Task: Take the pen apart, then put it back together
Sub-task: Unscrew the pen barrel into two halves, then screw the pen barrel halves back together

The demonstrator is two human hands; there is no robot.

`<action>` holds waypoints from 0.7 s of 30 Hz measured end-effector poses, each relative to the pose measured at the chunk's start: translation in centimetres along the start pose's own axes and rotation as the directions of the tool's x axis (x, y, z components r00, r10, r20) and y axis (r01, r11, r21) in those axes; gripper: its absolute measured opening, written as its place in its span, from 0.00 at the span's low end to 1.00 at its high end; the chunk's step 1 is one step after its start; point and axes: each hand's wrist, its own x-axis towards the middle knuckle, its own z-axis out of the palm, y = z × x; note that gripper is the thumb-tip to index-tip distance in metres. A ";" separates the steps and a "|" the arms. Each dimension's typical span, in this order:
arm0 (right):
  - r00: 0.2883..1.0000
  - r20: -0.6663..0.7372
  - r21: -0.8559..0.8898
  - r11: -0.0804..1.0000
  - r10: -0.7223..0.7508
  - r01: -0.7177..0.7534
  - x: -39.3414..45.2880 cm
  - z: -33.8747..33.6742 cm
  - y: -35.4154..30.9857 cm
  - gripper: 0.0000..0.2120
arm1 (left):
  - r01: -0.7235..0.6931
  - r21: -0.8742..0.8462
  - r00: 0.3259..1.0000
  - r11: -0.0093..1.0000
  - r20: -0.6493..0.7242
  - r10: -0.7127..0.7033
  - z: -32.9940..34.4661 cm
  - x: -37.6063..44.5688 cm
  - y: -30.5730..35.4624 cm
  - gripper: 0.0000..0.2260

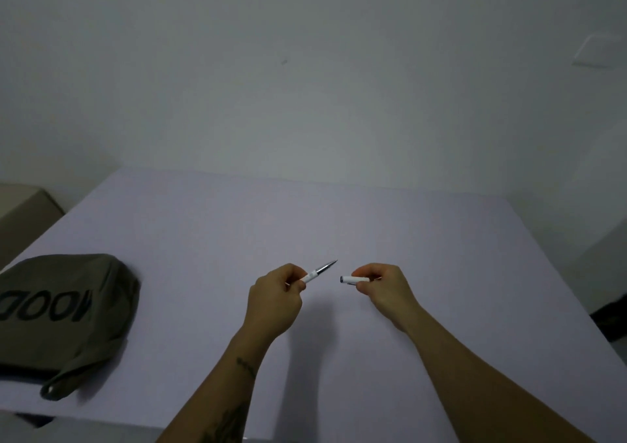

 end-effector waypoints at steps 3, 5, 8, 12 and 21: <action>0.999 -0.002 -0.114 0.993 0.040 -0.040 0.3 0.6 2.3 0.10 | 0.027 0.015 0.999 1.000 0.027 -0.027 1.2 0.1 0.1 0.07; 0.998 0.034 -0.222 0.974 0.049 -0.041 0.8 0.8 3.6 0.10 | 0.052 0.021 0.998 0.998 0.042 -0.053 2.0 0.3 0.0 0.06; 0.991 0.120 -0.387 0.922 0.061 -0.010 1.7 1.0 5.1 0.11 | 0.094 0.027 0.993 0.995 0.063 -0.096 3.1 0.5 -0.1 0.05; 0.959 0.264 -0.510 0.859 0.102 0.049 3.3 1.1 6.3 0.12 | 0.168 0.028 0.982 0.985 0.078 -0.170 4.8 0.4 -0.8 0.05; 0.973 0.227 -0.436 0.898 0.042 0.063 5.0 1.7 8.8 0.14 | 0.292 0.008 0.952 0.956 0.093 -0.292 7.1 -0.3 -2.2 0.04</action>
